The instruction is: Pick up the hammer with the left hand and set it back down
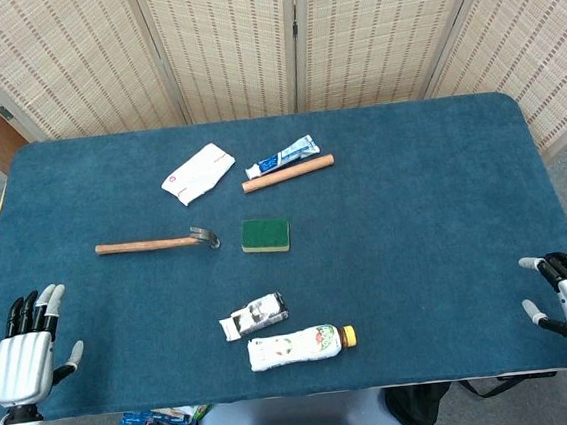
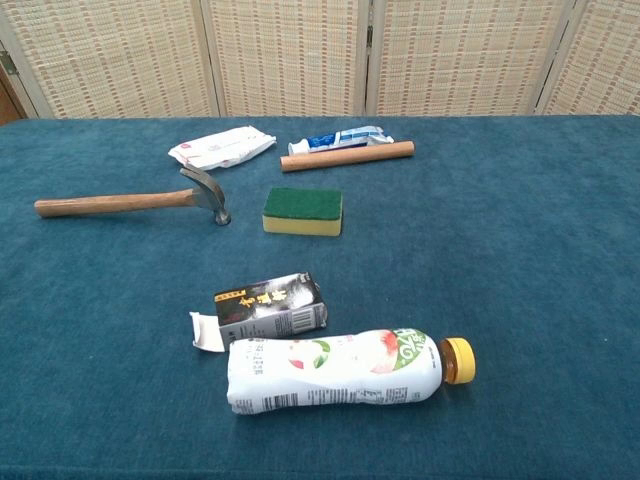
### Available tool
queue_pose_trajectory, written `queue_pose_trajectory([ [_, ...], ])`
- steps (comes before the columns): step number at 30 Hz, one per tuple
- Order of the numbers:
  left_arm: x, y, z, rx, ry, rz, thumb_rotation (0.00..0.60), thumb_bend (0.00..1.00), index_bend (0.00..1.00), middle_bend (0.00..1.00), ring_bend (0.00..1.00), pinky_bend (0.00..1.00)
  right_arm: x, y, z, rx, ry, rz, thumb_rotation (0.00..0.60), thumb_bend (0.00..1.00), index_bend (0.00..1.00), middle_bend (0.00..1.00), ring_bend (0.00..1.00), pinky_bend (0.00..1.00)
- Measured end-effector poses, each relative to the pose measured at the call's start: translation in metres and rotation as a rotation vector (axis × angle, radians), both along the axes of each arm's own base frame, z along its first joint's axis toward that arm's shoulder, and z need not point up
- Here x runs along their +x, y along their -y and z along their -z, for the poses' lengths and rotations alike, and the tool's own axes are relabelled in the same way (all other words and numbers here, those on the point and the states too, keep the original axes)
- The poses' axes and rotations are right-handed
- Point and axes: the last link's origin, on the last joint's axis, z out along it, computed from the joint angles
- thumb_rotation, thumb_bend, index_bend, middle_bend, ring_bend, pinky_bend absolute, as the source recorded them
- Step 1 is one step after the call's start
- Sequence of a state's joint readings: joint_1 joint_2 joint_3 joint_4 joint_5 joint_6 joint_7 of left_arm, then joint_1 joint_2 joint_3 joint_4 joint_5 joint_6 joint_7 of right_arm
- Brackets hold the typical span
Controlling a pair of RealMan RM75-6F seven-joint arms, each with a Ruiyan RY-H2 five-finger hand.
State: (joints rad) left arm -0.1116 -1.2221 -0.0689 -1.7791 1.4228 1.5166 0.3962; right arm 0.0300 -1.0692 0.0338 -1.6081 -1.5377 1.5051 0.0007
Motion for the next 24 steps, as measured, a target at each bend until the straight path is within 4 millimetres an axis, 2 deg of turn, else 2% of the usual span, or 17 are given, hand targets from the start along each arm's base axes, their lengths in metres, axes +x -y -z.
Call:
queue_pose_trajectory([
  [13, 0.004, -0.007, 0.0, 0.001, 0.032, 0.024, 0.6, 0.3, 0.0, 0.0, 0.0, 0.0, 0.003, 0.001, -0.004, -0.012, 0.004, -0.012, 0.6, 0.25, 0.29, 0.33, 0.22, 0.27],
  [18, 0.015, -0.025, 0.003, -0.027, 0.06, 0.077, 0.6, 0.3, 0.01, 0.0, 0.0, 0.0, 0.006, 0.001, -0.008, -0.027, -0.003, -0.022, 0.6, 0.25, 0.29, 0.33, 0.22, 0.27],
  [24, 0.036, -0.063, 0.012, -0.088, 0.074, 0.155, 0.6, 0.3, 0.1, 0.04, 0.0, 0.0, 0.009, 0.001, -0.011, -0.03, -0.011, -0.03, 0.6, 0.25, 0.29, 0.33, 0.22, 0.27],
])
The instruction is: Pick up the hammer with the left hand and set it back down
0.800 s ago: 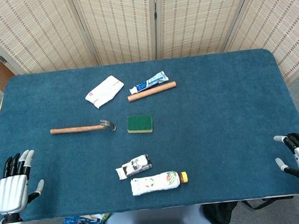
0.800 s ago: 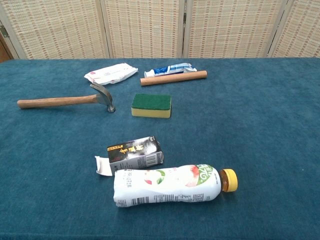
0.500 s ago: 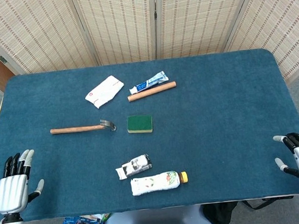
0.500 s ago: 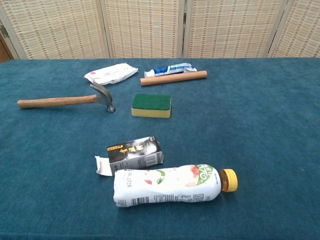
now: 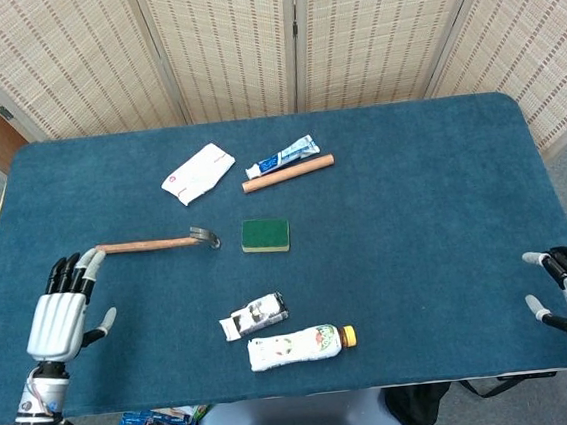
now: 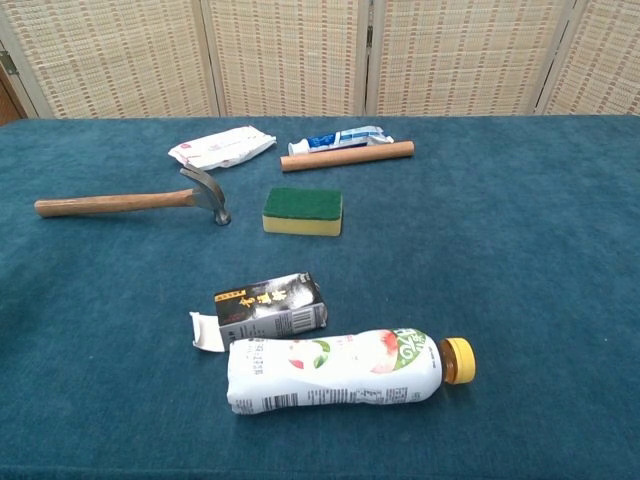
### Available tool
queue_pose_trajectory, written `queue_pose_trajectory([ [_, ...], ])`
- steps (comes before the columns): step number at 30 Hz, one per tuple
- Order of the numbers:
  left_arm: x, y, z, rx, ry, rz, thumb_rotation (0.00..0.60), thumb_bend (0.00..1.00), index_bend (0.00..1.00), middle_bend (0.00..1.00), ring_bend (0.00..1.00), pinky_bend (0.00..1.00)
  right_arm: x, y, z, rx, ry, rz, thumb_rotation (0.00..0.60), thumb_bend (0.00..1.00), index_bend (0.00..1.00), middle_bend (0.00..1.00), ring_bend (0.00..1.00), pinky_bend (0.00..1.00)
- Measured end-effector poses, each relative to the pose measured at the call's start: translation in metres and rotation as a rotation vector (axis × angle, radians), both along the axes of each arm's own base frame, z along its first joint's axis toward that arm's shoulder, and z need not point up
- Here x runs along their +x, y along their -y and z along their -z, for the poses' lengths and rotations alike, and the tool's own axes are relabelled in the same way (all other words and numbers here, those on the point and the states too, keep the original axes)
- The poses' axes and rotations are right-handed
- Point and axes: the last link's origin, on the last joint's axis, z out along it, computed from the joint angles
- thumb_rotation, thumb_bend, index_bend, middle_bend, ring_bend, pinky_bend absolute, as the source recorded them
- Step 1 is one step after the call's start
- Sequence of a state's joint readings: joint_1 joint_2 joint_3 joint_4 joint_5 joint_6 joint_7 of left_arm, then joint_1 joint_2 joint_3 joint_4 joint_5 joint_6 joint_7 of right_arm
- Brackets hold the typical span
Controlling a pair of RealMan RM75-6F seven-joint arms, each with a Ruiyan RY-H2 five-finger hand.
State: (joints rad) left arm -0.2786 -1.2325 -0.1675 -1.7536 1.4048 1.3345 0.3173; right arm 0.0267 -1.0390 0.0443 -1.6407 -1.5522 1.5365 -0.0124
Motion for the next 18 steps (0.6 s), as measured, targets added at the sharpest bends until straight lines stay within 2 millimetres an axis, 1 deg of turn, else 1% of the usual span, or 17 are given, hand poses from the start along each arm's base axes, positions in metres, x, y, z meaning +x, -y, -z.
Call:
queue_pose_trajectory([
  [6, 0.023, -0.041, 0.016, -0.079, -0.003, 0.042, 0.6, 0.3, 0.14, 0.11, 0.02, 0.0, 0.001, -0.002, -0.001, 0.001, -0.003, 0.003, 0.6, 0.25, 0.29, 0.33, 0.22, 0.27],
  [11, 0.04, -0.072, 0.035, -0.132, -0.048, 0.046, 0.6, 0.3, 0.15, 0.13, 0.01, 0.0, -0.001, -0.003, -0.001, 0.001, -0.004, 0.012, 0.6, 0.25, 0.29, 0.33, 0.22, 0.27],
  [13, 0.045, -0.082, 0.043, -0.151, -0.063, 0.035, 0.6, 0.3, 0.1, 0.12, 0.0, 0.0, -0.002, -0.003, -0.001, 0.003, -0.003, 0.015, 0.6, 0.25, 0.29, 0.33, 0.22, 0.27],
  [15, 0.048, -0.091, 0.05, -0.166, -0.077, 0.024, 0.6, 0.3, 0.01, 0.1, 0.0, 0.0, -0.003, -0.003, -0.001, 0.004, -0.004, 0.017, 0.6, 0.25, 0.29, 0.33, 0.22, 0.27],
  [16, 0.05, -0.097, 0.055, -0.174, -0.087, 0.016, 0.6, 0.3, 0.0, 0.09, 0.0, 0.0, -0.003, -0.003, -0.001, 0.004, -0.004, 0.019, 0.6, 0.25, 0.29, 0.33, 0.22, 0.27],
  [18, 0.052, -0.105, 0.062, -0.187, -0.1, 0.0, 0.6, 0.3, 0.03, 0.09, 0.0, 0.0, -0.004, -0.002, -0.001, 0.005, -0.004, 0.021, 0.6, 0.25, 0.29, 0.33, 0.22, 0.27],
])
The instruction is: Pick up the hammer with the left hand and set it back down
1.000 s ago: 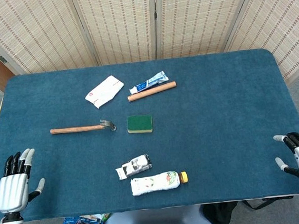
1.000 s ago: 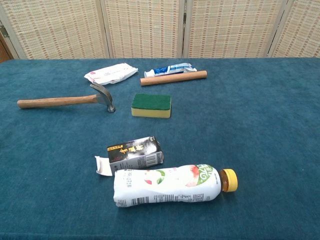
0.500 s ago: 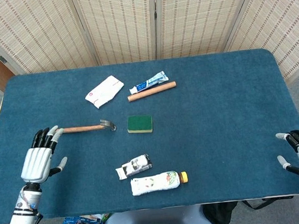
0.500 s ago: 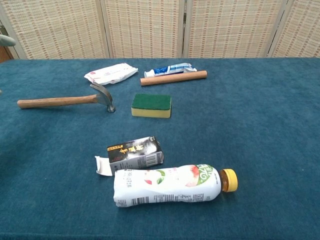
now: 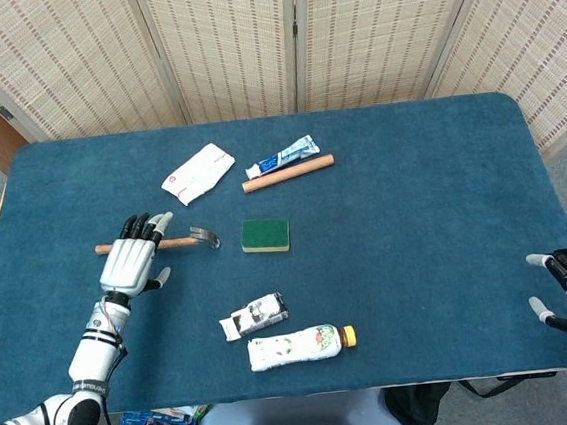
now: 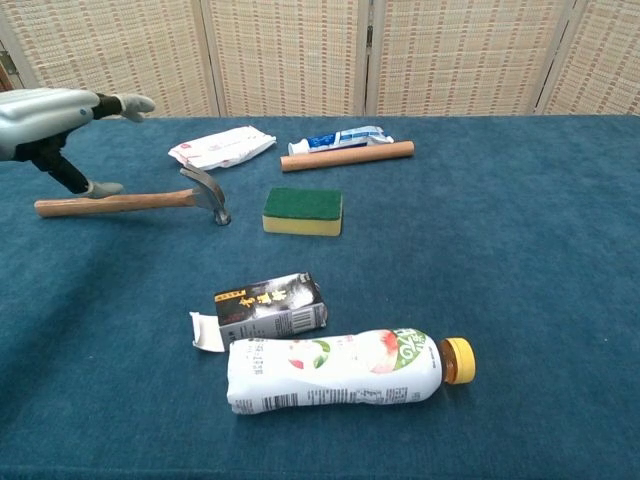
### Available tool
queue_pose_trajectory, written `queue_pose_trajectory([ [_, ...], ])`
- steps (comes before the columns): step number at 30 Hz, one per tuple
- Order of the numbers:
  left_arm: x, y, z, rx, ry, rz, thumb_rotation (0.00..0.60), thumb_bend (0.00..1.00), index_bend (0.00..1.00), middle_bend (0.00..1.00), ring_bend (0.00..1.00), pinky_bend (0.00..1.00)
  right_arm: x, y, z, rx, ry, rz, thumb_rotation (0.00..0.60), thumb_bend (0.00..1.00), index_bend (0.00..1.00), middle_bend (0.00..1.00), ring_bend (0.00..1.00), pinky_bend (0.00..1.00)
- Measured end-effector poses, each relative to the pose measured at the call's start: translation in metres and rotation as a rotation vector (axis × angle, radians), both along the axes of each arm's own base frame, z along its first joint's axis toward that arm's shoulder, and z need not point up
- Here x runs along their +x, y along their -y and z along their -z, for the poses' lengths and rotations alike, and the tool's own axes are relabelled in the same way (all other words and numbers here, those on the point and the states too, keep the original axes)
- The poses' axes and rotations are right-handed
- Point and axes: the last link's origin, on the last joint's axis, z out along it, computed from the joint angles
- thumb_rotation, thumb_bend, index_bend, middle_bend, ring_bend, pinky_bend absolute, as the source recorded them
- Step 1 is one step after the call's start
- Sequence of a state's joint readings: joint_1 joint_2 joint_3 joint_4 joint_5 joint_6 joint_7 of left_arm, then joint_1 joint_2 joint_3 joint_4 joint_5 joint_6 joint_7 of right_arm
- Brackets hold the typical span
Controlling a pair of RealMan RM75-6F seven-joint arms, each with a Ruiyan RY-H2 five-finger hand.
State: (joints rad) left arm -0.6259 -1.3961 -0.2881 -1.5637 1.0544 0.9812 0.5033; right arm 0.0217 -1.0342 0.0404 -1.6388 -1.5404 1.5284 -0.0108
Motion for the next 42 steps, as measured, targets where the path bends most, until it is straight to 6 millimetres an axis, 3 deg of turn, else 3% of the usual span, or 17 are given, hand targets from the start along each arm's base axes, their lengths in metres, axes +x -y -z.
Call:
queue_pose_trajectory([
  [13, 0.004, -0.047, 0.04, -0.059, -0.079, -0.122, 0.6, 0.3, 0.15, 0.16, 0.02, 0.0, -0.003, 0.0, 0.001, 0.008, 0.0, 0.018, 0.6, 0.25, 0.29, 0.33, 0.22, 0.27],
  [23, 0.006, -0.053, 0.061, -0.11, -0.145, -0.149, 0.6, 0.35, 0.22, 0.26, 0.07, 0.0, -0.008, -0.001, 0.0, 0.004, 0.003, 0.035, 0.6, 0.25, 0.29, 0.33, 0.22, 0.27],
  [42, -0.004, -0.067, 0.068, -0.117, -0.176, -0.192, 0.6, 0.45, 0.34, 0.37, 0.15, 0.0, -0.01, 0.001, 0.001, 0.011, 0.004, 0.049, 0.6, 0.25, 0.29, 0.33, 0.22, 0.26],
])
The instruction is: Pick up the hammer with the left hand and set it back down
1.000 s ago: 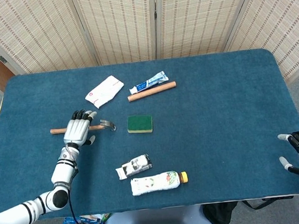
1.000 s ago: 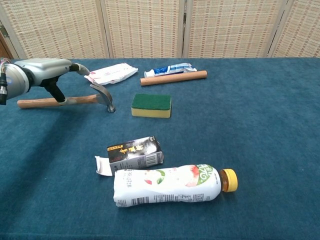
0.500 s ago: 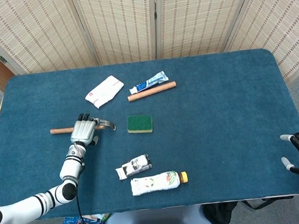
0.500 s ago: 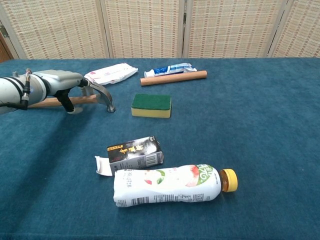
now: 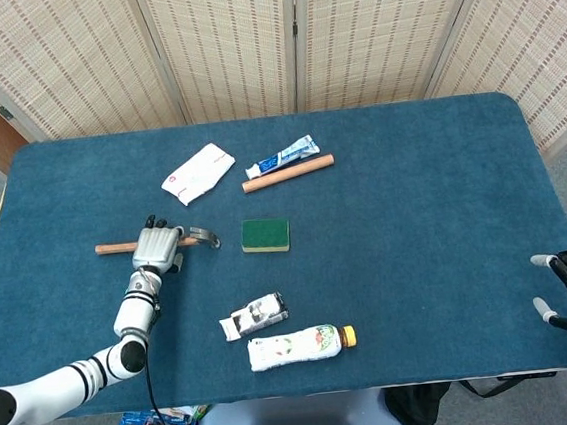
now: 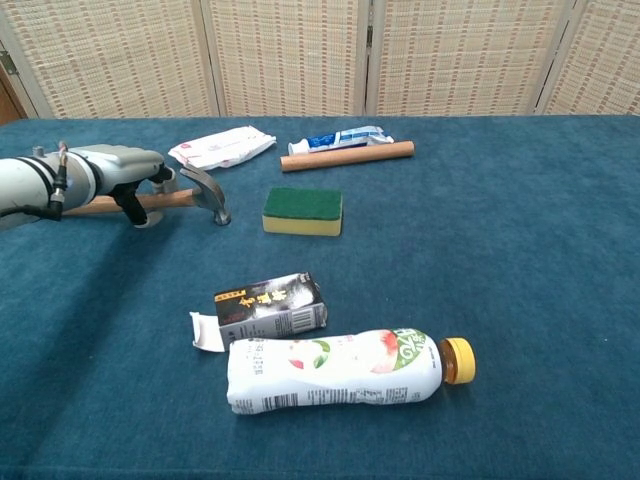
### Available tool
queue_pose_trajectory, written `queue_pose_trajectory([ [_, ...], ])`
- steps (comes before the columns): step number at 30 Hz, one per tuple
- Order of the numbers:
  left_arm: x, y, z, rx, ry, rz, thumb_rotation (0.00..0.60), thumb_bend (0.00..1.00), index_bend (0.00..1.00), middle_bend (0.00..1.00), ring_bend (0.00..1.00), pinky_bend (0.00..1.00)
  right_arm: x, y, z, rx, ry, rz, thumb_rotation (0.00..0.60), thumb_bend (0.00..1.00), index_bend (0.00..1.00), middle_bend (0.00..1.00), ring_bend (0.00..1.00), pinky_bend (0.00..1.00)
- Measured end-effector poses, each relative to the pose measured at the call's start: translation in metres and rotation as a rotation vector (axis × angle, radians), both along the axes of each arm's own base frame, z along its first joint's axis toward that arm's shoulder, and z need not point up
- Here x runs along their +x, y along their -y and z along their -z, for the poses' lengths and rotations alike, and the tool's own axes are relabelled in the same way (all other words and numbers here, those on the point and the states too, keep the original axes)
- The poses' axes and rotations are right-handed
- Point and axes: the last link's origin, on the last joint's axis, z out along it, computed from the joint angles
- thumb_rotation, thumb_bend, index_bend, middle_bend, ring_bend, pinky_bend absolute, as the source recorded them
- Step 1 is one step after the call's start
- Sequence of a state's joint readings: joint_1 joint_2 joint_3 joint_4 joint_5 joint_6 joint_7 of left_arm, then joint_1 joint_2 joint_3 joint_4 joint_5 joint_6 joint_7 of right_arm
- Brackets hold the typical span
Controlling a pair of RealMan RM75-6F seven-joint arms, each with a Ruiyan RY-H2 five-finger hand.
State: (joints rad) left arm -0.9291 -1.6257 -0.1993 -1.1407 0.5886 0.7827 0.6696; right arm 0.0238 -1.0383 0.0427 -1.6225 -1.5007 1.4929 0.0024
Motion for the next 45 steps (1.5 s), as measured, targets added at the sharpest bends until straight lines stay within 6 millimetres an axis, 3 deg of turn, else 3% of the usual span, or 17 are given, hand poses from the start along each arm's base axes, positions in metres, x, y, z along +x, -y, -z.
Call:
queue_pose_trajectory([
  [8, -0.002, -0.003, 0.001, -0.001, -0.006, -0.008, 0.6, 0.46, 0.35, 0.39, 0.18, 0.0, 0.0, -0.001, 0.0, -0.002, -0.001, 0.005, 0.6, 0.25, 0.29, 0.33, 0.22, 0.26],
  [17, -0.004, -0.007, -0.001, 0.006, -0.012, -0.02, 0.6, 0.55, 0.4, 0.44, 0.22, 0.0, 0.0, -0.001, 0.0, -0.002, -0.002, 0.012, 0.6, 0.25, 0.29, 0.33, 0.22, 0.26],
  [32, -0.006, -0.011, 0.003, -0.001, 0.028, -0.008, 0.6, 0.56, 0.55, 0.61, 0.4, 0.01, 0.002, -0.001, 0.0, -0.004, 0.001, 0.021, 0.6, 0.25, 0.29, 0.33, 0.22, 0.26],
  [34, -0.005, -0.011, 0.003, 0.002, 0.044, 0.004, 0.6, 0.56, 0.57, 0.63, 0.43, 0.1, 0.002, -0.001, 0.0, -0.006, 0.0, 0.022, 0.6, 0.25, 0.29, 0.33, 0.22, 0.26],
  [40, 0.001, -0.01, 0.002, 0.005, 0.111, 0.06, 0.6, 0.56, 0.61, 0.7, 0.55, 0.56, 0.003, -0.003, -0.001, -0.012, -0.002, 0.022, 0.6, 0.25, 0.29, 0.33, 0.22, 0.26],
  [45, 0.007, -0.007, -0.001, 0.013, 0.186, 0.14, 0.6, 0.56, 0.63, 0.74, 0.64, 0.79, 0.004, -0.003, -0.001, -0.011, -0.001, 0.02, 0.6, 0.25, 0.29, 0.33, 0.22, 0.26],
])
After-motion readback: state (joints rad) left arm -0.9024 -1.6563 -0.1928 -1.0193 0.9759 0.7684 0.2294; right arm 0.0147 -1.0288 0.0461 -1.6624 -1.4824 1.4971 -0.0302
